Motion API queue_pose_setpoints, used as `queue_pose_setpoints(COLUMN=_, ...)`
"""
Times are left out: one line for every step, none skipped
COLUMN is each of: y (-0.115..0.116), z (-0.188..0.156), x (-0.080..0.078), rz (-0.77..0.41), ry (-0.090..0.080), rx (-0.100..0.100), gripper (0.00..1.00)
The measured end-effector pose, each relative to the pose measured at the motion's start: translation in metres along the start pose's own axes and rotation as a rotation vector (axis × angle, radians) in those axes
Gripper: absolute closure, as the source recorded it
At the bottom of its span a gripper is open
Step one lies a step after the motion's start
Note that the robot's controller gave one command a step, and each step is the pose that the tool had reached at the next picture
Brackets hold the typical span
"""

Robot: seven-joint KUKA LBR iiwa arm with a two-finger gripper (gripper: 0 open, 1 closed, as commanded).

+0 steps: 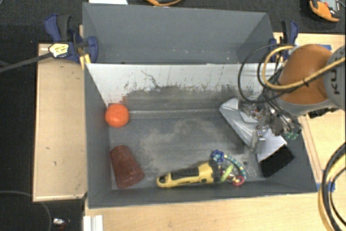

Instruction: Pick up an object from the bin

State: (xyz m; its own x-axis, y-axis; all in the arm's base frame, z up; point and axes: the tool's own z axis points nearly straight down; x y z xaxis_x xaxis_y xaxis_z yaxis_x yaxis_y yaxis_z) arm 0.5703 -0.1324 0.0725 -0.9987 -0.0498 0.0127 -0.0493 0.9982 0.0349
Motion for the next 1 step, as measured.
queue_pose_setpoints(y=0.0000, z=-0.0002, x=-0.0001, rz=-0.001, ry=0.000, rx=0.000, gripper=1.00)
